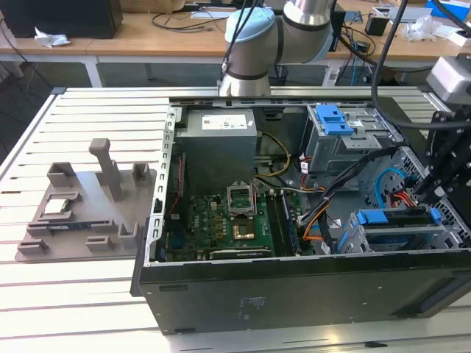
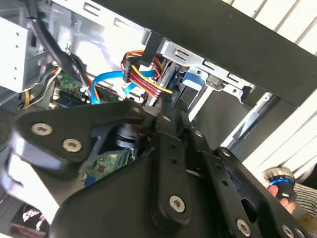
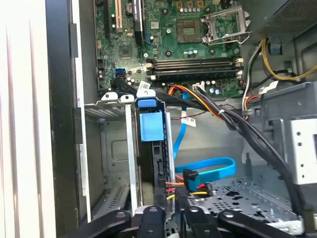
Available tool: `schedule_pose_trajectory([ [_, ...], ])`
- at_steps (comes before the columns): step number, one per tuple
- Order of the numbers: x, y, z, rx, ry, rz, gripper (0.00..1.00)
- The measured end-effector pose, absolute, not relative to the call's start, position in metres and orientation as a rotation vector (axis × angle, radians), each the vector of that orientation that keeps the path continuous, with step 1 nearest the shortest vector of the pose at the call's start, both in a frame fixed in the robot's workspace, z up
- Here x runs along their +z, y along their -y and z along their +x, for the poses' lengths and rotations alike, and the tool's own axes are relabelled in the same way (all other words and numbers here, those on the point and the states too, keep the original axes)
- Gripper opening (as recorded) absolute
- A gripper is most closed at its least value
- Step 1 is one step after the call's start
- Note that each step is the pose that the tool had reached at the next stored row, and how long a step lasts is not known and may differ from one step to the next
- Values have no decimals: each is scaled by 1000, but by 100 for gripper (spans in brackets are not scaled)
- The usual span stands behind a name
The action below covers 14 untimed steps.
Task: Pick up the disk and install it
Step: 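Insert the first disk wire, then insert the second disk wire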
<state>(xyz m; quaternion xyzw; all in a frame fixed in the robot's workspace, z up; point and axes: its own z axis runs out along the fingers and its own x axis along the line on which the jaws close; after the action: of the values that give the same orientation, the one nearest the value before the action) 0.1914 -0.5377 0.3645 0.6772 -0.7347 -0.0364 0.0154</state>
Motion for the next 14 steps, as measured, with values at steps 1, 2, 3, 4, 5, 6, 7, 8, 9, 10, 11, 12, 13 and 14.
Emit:
schedule_pose_trajectory([
  [1, 368, 537, 191, -113, 2286, 2107, 16],
  [2, 372, 536, 191, -114, 2286, 2107, 16],
  [3, 377, 535, 191, -113, 2286, 2107, 11],
  [4, 382, 534, 191, -113, 2286, 2107, 11],
  [5, 386, 533, 191, -113, 2286, 2107, 11],
  [6, 392, 532, 191, -113, 2286, 2107, 11],
  [7, 393, 532, 191, -114, 2286, 2107, 11],
  [8, 393, 532, 191, -114, 2286, 2107, 11],
  [9, 393, 532, 191, -114, 2286, 2107, 11],
  [10, 393, 532, 191, -113, 2286, 2107, 11],
  [11, 393, 532, 191, -114, 2286, 2107, 11],
  [12, 393, 532, 191, -113, 2286, 2107, 11],
  [13, 393, 532, 191, -113, 2286, 2107, 11],
  [14, 393, 532, 191, -114, 2286, 2107, 11],
])
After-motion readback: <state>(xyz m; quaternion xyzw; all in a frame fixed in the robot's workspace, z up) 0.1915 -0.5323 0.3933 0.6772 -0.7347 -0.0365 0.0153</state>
